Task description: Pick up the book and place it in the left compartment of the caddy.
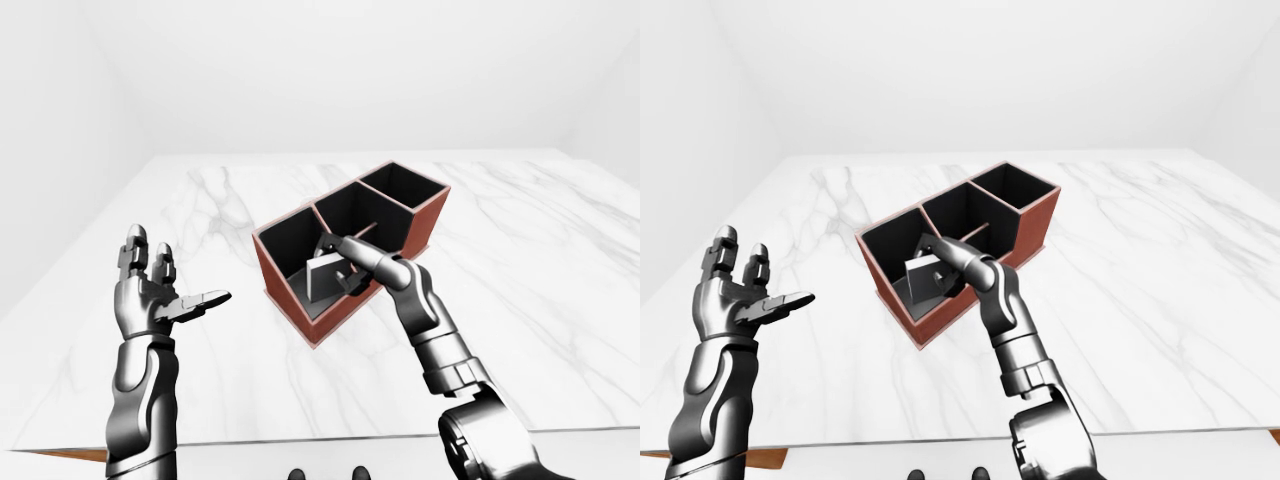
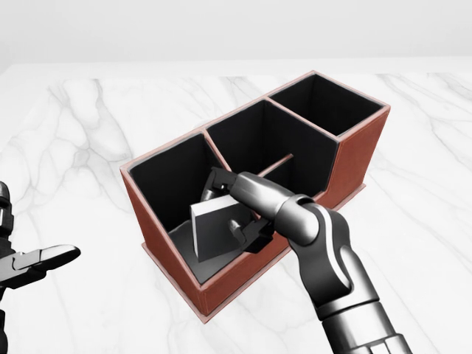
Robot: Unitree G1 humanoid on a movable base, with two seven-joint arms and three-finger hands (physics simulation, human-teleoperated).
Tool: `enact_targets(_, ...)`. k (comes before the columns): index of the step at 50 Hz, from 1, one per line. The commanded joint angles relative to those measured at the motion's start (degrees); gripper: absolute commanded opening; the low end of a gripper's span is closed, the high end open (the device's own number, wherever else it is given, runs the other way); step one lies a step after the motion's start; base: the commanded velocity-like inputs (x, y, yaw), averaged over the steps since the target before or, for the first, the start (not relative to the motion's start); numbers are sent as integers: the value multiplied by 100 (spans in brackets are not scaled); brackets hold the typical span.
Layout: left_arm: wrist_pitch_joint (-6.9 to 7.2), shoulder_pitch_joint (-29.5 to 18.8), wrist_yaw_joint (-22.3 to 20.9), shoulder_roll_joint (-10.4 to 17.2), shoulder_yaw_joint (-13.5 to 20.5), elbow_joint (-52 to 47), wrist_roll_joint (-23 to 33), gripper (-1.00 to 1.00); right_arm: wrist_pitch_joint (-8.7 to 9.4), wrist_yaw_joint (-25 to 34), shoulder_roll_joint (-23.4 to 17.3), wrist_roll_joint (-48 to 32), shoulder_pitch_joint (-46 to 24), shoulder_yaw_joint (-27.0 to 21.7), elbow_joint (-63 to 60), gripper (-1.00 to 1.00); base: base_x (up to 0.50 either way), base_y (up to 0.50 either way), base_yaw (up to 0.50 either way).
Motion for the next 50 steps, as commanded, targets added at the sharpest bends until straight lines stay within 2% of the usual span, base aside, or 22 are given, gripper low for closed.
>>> enact_targets(1, 0, -3, -17, 0, -3, 13, -28, 100, 0, -172, 61, 210, -83, -63, 102, -100, 0, 0, 0)
enact_targets(22, 0, -4, -22, 3, 4, 14, -36, 100, 0, -165, 109, -2, -157, -30, 103, -100, 0, 0, 0)
enact_targets(24, 0, -4, -22, 3, 4, 16, -38, 100, 0, -154, 109, -6, -149, -31, 104, -69, 0, 0, 0)
enact_targets(25, 0, -5, -22, 4, 3, 18, -36, 100, 0, -164, 105, -12, -137, -37, 104, 30, 0, 0, 0)
enact_targets(26, 0, -8, -24, 5, 2, 25, -36, 100, 0, -165, 106, -11, -133, -41, 96, 40, 0, 0, 0)
enact_targets(27, 0, -8, -24, 5, 2, 26, -36, 100, 0, -165, 106, -11, -133, -41, 95, 40, 0, 0, 0)
enact_targets(28, 0, -11, -25, 4, -2, 43, -30, 100, 0, -175, 108, -5, -119, -48, 100, 96, 0, 0, 0)
enact_targets(50, 0, 11, -5, -1, 7, -49, -34, 100, 0, -164, 111, -4, 3, -32, -46, 100, 0, 0, 0)
